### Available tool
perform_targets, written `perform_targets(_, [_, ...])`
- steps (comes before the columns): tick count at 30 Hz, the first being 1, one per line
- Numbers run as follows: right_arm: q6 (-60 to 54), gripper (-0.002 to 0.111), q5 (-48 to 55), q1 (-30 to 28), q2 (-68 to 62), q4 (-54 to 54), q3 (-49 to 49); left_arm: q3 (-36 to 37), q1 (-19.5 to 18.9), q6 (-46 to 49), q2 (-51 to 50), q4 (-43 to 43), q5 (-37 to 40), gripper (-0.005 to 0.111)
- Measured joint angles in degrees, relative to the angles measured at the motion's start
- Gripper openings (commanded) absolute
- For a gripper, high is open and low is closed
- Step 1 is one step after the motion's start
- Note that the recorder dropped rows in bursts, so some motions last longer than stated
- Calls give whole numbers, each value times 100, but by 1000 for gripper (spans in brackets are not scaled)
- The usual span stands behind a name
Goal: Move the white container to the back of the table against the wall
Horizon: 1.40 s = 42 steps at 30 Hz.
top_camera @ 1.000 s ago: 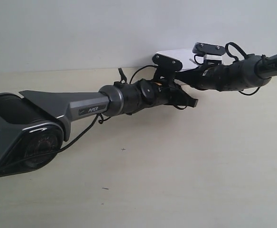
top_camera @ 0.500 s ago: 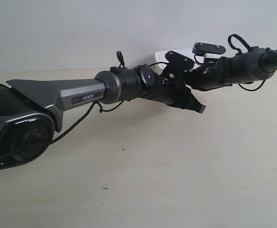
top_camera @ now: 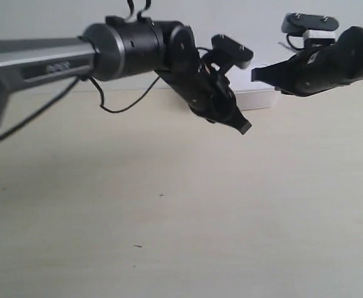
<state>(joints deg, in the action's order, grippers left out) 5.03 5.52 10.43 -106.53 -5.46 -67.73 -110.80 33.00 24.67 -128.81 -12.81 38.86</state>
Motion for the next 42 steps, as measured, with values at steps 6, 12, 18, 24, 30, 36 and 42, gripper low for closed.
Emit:
perform_targets(6, [-12,0,-369,0,2219,0,1441,1856,523,312,2161,13,-951,0])
perform_targets(12, [187,0,-429,0,4801,-24,2644,4200,1004,337,4522,13,-2569,0])
perform_targets(18, [434,0,-300,0,7457,-37,3514,6441,1560,287,6640,13,-4194,0])
perform_targets(24, [506,0,452,0,9763,-37,3944,7953,1937,146,7819,13,-5189,0])
perform_targets(30, [519,0,638,0,10511,-37,4178,8596,1958,109,8003,34,-6495,0])
perform_targets(36, [519,0,850,0,10511,-37,4207,8600,1958,40,8003,34,-6788,0])
perform_targets(42, [530,0,1096,0,10511,-37,4207,8604,1958,40,8003,34,-6738,0])
